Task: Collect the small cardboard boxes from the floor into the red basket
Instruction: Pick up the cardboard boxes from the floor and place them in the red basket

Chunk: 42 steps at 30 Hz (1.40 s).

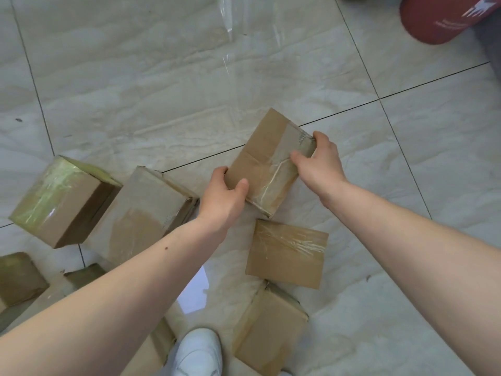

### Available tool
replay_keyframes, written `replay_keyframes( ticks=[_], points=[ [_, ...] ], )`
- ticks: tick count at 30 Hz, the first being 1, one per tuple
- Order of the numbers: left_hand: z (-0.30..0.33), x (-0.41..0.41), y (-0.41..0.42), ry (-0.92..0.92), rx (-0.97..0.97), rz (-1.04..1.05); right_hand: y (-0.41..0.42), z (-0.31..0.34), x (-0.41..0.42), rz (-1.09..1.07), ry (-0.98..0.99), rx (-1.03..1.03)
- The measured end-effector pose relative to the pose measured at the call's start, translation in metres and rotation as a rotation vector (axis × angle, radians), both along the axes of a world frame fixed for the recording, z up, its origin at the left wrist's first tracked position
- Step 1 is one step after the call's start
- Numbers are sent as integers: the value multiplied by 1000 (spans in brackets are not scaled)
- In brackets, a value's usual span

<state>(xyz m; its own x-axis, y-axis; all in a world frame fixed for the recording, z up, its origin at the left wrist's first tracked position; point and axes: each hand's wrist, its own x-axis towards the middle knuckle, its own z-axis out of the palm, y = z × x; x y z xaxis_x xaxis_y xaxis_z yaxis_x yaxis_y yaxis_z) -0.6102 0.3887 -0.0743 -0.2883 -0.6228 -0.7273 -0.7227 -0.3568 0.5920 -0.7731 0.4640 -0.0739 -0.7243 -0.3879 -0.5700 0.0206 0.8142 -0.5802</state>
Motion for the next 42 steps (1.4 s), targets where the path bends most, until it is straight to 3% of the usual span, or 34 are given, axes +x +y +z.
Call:
replay_keyframes(
  ticks=[6, 18, 26, 34, 42],
  points=[
    [83, 14, -8, 17, -59, 15, -5, 87, 10, 25, 13, 14],
    [326, 66, -39, -29, -158, 72, -33, 316, 52, 107, -49, 29],
    [453, 120, -29, -15, -209, 175, -22, 463, 102, 236, -74, 12],
    [568, 206, -2, 21, -220, 288, -4, 568, 187, 301, -207, -34],
    [646, 327, 11, 40, -244, 494, -21, 633, 296, 404, -233, -100]
  ],
)
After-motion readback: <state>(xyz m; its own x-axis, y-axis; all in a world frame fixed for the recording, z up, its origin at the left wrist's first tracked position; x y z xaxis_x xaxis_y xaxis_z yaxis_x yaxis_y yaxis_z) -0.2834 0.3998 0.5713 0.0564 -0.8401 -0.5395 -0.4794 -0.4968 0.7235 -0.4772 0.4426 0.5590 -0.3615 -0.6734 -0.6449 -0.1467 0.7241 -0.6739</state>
